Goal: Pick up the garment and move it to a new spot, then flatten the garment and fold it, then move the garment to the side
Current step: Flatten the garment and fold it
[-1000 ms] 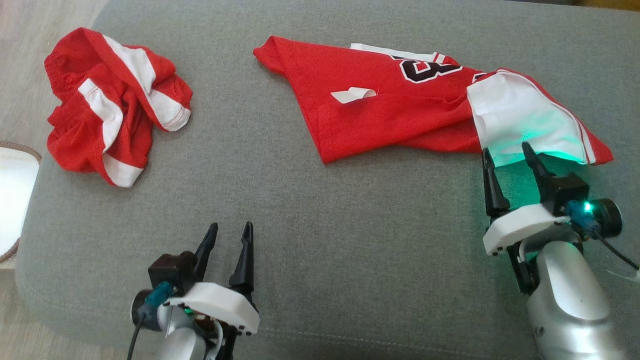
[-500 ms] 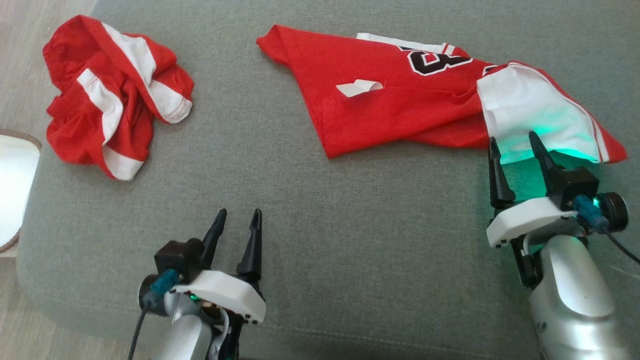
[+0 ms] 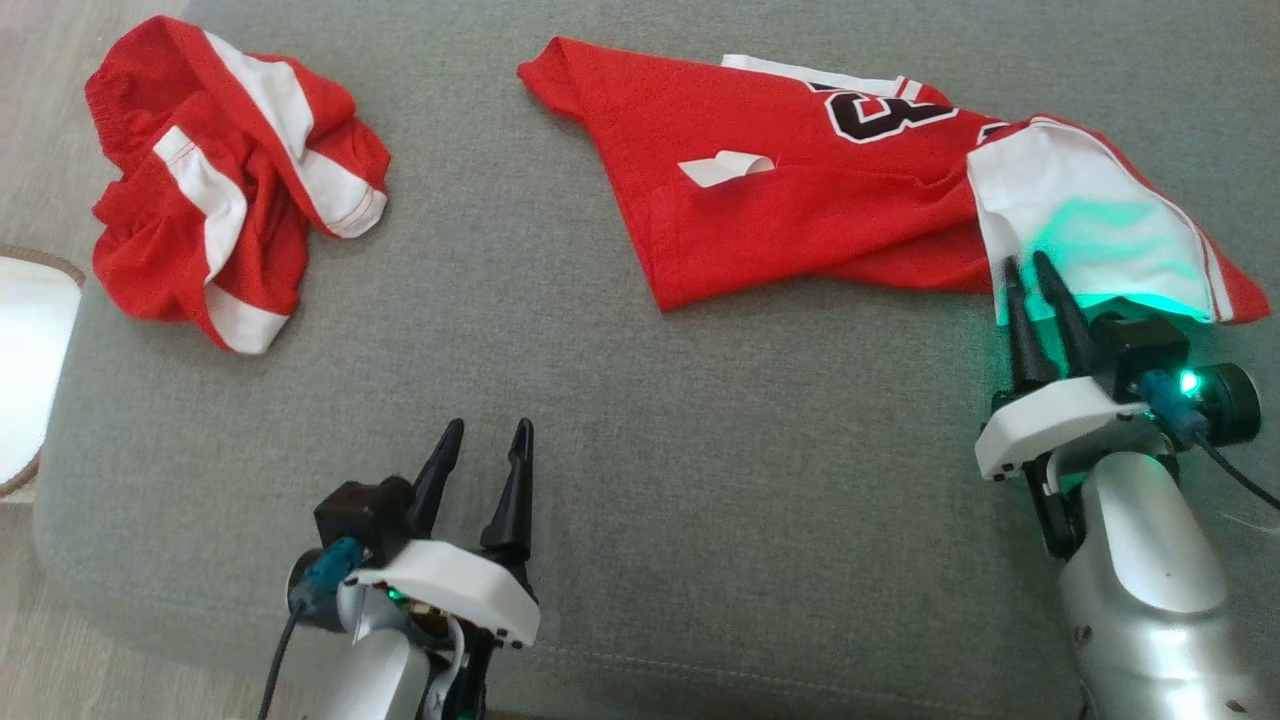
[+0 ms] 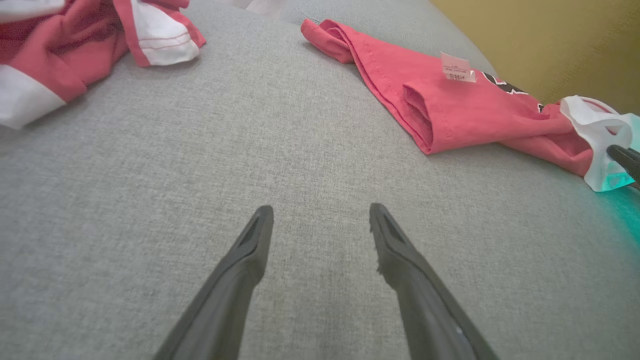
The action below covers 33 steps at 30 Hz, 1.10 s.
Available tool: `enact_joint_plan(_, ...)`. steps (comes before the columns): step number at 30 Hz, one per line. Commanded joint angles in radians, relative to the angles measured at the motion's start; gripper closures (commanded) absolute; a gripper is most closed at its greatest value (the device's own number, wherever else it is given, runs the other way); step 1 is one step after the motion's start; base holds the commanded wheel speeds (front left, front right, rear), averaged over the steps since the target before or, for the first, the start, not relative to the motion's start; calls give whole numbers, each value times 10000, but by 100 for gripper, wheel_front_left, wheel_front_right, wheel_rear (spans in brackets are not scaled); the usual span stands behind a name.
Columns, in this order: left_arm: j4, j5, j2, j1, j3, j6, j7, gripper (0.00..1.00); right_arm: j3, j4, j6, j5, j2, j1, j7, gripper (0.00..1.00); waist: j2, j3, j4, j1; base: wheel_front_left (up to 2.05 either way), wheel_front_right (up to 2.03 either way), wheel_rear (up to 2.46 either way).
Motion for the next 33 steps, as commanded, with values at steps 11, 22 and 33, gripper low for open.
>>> enact_joint_plan(11,-241,220,51,-164,595,-106,-53,0,985,-1755,71,52,110,718,-67,100,0,-859,-1276,0,0,0,0)
enact_joint_plan(22,-187,230,51,156,916,-30,-53,0,2437,-2297,71,-171,-412,1864,123,100,0,-1637,-2414,0,0,0,0)
enact_joint_plan(33,-64,413,51,-363,1160,-89,-53,0,2484,-1685,71,803,-122,2145,158,0,0,-1164,-2263,0,0,0,0)
